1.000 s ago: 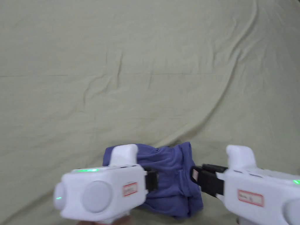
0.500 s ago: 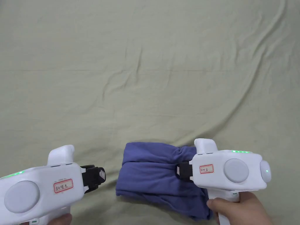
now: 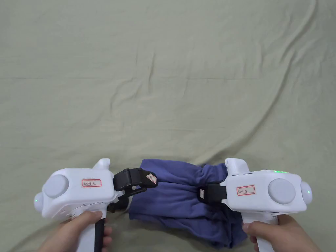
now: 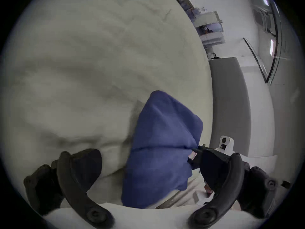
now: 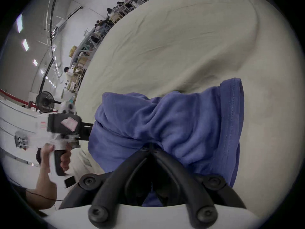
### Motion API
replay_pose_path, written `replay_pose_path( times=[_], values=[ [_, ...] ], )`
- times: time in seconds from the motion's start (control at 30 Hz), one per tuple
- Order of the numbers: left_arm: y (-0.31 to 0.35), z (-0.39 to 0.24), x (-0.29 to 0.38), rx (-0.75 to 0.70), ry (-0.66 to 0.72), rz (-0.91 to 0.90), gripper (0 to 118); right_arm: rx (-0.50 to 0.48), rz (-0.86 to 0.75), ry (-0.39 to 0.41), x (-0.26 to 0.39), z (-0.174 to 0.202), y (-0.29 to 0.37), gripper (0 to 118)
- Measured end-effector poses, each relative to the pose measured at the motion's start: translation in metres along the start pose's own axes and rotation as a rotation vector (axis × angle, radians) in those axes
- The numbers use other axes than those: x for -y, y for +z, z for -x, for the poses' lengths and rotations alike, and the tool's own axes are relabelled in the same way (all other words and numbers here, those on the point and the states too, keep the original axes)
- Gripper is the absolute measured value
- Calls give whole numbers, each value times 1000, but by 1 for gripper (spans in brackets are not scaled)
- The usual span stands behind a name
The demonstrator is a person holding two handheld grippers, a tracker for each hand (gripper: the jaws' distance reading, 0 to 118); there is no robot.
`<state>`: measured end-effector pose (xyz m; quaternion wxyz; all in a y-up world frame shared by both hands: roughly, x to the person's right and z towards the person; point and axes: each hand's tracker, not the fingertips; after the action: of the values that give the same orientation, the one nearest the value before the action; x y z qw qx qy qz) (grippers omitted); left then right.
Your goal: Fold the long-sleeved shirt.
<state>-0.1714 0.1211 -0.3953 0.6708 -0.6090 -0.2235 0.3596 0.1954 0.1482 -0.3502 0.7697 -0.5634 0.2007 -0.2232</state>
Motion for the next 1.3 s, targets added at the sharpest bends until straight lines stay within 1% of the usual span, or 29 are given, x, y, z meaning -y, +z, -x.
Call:
replay_pose_path(
  times=[0.1, 0.13, 0.17, 0.2, 0.23, 0.27, 0.3, 0.33, 0.37, 0.4, 0.43, 0.47, 0.5, 0.53, 0.57, 0.6, 0.63, 0.67, 0.73, 0.77, 0.8, 0.9, 0.93, 1.0, 1.07, 1.13, 1.2, 1.23, 1.3],
  values=[
    [-6, -10, -6, 87, -65, 29, 118, -56, -6, 11, 2, -9, -1, 2],
    [-6, -14, -6, 148, -76, 38, 118, -75, -9, 2, 3, -14, -1, 2],
    [-9, -17, -2, 311, -30, 78, 101, -114, -16, -38, 4, -19, -1, 2],
    [-17, -18, 3, 403, 30, 108, 74, -126, -17, -71, 6, -24, -1, 2],
    [-27, -18, -2, 408, 60, 120, 45, -139, -18, -95, 7, -27, -1, 2],
    [-37, -19, -1, 332, 55, 126, 22, -141, -22, -104, 8, -31, -1, 2],
    [-44, -18, 1, 236, 26, 123, 22, -143, -22, -111, 9, -33, -1, 2],
    [-45, -14, 0, 187, 5, 105, 20, -151, -20, -119, 10, -33, 0, 2],
    [-42, -13, 0, 193, 35, 83, 18, -155, -25, -126, 11, -32, 1, 2],
    [-33, -13, 1, 235, 95, 67, 17, -160, -34, -133, 12, -29, 4, 2],
    [-23, -16, 3, 206, 110, 37, 16, -157, -34, -142, 12, -26, 7, 2],
    [-10, -23, 6, 115, 47, 12, 15, -153, -30, -154, 12, -19, 10, 2],
    [10, -26, 3, -21, -75, -12, 15, -142, -28, -164, 11, -9, 16, 2],
    [24, -31, 4, -93, -141, -13, 14, -137, -45, -158, 11, 2, 22, 2],
    [39, -33, 4, -112, -172, -23, 13, -129, -88, -108, 9, 19, 28, 2],
    [56, -31, 2, -120, -177, -33, 13, -97, -116, -45, 7, 41, 32, 2],
    [71, -29, -2, -130, -167, -43, 13, -65, -136, 12, 5, 62, 34, 2],
    [89, -26, -6, -179, -159, -80, 13, -36, -150, 57, 3, 85, 33, 2],
    [124, -17, -18, -279, -185, -112, 13, 3, -175, 108, -1, 134, 23, 2],
    [142, -11, -25, -343, -205, -136, 13, 47, -161, 117, -4, 161, 14, 2],
    [161, -4, -31, -413, -214, -155, 13, 66, -141, 145, -6, 187, 3, 2],
    [216, 24, -46, -538, -183, -193, 13, -25, -84, 263, -4, 267, -28, 2],
    [230, 34, -49, -536, -143, -198, 13, -47, -72, 311, -1, 294, -34, 2],
    [258, 56, -58, -638, -132, -192, 13, -46, -90, 394, 7, 345, -44, 2],
    [276, 77, -69, -755, -143, -175, 13, -69, -100, 430, 15, 383, -50, 2],
    [289, 101, -75, -879, -143, -134, 13, -139, -54, 458, 21, 412, -52, 2],
    [299, 127, -82, -936, -75, -134, 13, -180, -53, 480, 27, 429, -51, 2],
    [301, 136, -84, -939, -66, -127, 13, -183, -68, 502, 30, 434, -49, 2],
    [303, 157, -91, -891, -38, -130, 13, -184, -79, 516, 33, 434, -43, 2]
  ],
)
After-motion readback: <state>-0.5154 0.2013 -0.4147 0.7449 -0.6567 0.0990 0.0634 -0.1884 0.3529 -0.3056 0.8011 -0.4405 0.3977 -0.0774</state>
